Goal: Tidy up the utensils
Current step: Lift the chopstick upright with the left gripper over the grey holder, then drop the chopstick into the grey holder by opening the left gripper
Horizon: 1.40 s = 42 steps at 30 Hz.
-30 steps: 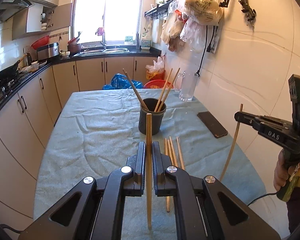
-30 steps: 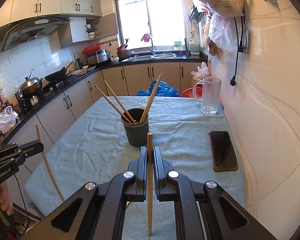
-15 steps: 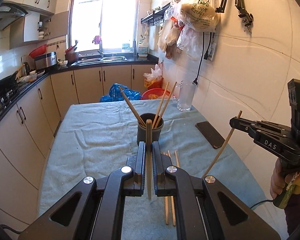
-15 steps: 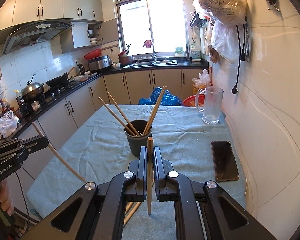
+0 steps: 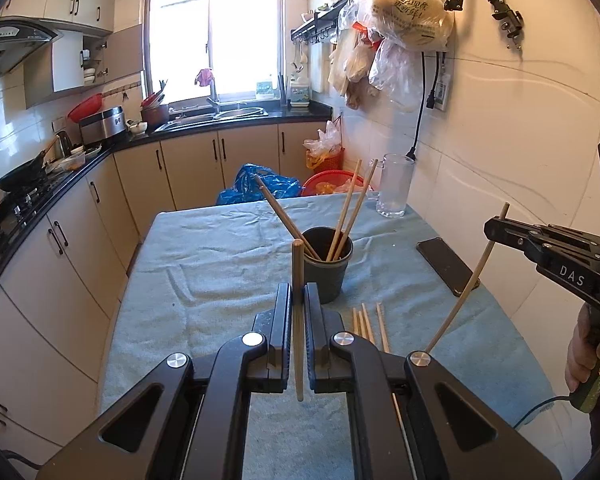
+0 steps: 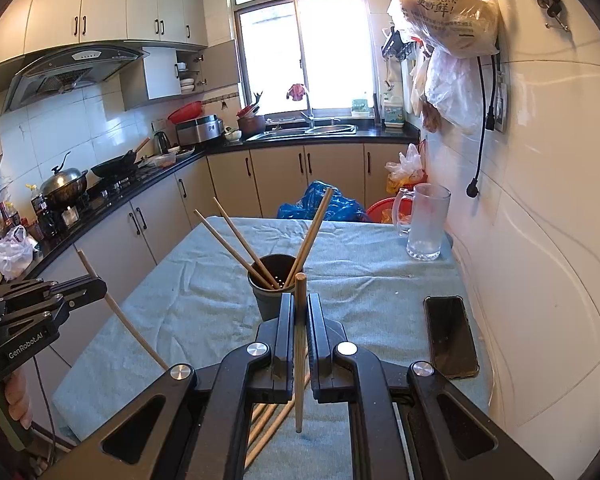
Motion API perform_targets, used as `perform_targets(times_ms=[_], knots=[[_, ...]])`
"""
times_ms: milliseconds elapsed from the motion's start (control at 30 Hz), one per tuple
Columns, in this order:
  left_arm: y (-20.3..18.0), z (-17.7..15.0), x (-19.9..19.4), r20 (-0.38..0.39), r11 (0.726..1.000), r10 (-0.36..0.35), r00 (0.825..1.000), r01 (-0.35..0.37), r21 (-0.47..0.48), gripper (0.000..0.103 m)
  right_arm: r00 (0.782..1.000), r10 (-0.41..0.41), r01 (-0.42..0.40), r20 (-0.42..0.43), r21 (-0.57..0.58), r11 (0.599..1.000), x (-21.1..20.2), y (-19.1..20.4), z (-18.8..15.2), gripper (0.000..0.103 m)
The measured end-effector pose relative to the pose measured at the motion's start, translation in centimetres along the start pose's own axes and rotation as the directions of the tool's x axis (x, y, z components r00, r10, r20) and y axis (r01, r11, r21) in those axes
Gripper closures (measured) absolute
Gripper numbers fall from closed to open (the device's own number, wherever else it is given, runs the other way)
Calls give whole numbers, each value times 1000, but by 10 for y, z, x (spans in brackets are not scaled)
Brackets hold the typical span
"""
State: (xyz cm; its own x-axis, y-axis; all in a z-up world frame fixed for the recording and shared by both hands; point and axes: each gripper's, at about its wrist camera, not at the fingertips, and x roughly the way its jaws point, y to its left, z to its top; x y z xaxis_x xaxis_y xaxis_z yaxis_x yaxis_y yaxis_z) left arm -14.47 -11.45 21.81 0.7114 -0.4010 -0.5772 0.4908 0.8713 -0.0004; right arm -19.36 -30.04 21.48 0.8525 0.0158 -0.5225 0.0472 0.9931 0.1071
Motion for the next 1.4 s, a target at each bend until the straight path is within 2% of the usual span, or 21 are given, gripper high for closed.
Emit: perform_targets(times_ms=[267,500,600,767,900,1033,1200,1400], knots=[[1,22,1,15,1000,-29,999,29,10,97,1000,16,-16,0,11,1000,16,1,20,97],[1,72,-9,112,999,-46,993,44,19,97,998,37,-39,56,47,998,26,-1,54,97],[2,96,-4,133,997,-69,989,70,-9,97,995,57,-63,86,73,995,32,-3,72,97],[6,134,14,192,996,-59,980,72,-61,97,987,70,-84,146,93,992,41,-2,100,97],[14,156,44,169,984,-105,980,127,-124,97,980,64,-84,189,97,992,52,-2,119,97],[13,161,84,114,979,-117,987,134,-154,97,979,14,-30,201,80,996,73,2,121,97],[9,148,134,22,985,-89,996,92,-149,97,991,20,-33,130,101,994,112,-4,113,96],[7,136,163,-28,989,-78,997,74,-131,97,998,45,-52,47,148,988,150,-19,106,96]])
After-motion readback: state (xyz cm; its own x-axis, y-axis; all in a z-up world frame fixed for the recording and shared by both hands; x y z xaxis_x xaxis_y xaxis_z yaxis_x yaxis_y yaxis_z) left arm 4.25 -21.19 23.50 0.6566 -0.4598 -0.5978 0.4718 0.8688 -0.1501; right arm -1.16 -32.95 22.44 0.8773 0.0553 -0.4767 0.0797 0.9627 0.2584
